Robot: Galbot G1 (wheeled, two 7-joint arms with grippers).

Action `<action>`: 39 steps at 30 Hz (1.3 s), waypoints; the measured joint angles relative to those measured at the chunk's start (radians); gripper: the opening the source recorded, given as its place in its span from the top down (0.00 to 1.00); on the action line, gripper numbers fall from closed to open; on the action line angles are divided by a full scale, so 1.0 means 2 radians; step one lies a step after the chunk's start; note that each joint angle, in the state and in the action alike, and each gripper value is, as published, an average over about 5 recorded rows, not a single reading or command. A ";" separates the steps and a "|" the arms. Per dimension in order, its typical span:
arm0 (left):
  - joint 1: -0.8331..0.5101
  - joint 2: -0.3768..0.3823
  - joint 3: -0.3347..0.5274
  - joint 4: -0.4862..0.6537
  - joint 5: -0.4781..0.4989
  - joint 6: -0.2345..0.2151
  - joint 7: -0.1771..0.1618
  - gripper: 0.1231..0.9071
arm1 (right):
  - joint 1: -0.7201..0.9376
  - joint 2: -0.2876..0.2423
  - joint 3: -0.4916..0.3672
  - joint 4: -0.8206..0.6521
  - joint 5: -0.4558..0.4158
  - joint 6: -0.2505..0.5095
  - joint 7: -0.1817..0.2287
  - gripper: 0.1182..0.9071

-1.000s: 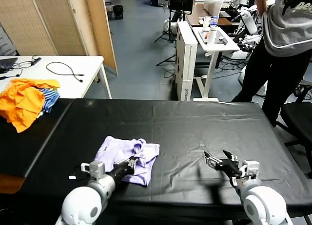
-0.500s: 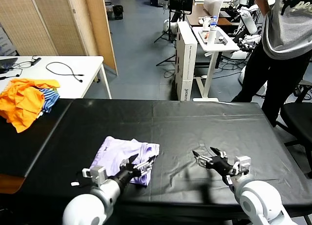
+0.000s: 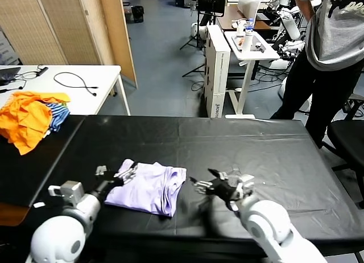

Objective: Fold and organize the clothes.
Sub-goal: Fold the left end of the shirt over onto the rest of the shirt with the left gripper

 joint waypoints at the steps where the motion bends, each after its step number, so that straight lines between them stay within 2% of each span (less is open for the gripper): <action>1: 0.002 0.000 -0.003 0.001 0.003 0.000 0.000 0.00 | 0.011 0.004 -0.009 -0.006 0.000 0.000 0.000 0.00; 5: 0.009 -0.004 -0.011 0.004 0.012 -0.001 0.000 0.00 | 0.046 0.021 -0.041 -0.030 -0.014 -0.004 0.004 0.00; 11: 0.015 -0.012 -0.018 0.009 0.021 -0.004 0.001 0.00 | 0.073 0.037 -0.072 -0.067 -0.069 -0.024 0.007 0.00; 17: 0.018 -0.014 -0.021 0.013 0.025 -0.005 0.001 0.00 | 0.070 0.027 -0.073 -0.076 -0.105 -0.040 0.007 0.00; 23: 0.016 -0.015 -0.020 0.018 0.026 -0.005 0.002 0.00 | 0.054 0.016 -0.065 -0.071 -0.135 -0.041 0.007 0.00; 28: 0.015 -0.014 -0.023 0.024 0.028 -0.010 0.004 0.00 | 0.037 0.007 -0.052 -0.063 -0.137 -0.041 0.003 0.00; 32: 0.014 -0.016 -0.026 0.033 0.044 -0.027 0.020 0.00 | 0.020 0.003 -0.031 -0.051 -0.111 -0.012 -0.013 0.00; 36: 0.012 -0.023 -0.032 0.051 0.056 -0.064 0.047 0.00 | -0.005 -0.004 0.004 -0.029 -0.077 0.035 -0.021 0.00; 39: 0.010 -0.027 -0.037 0.072 0.048 -0.088 0.071 0.00 | -0.028 -0.012 0.037 -0.008 -0.051 0.057 -0.027 0.00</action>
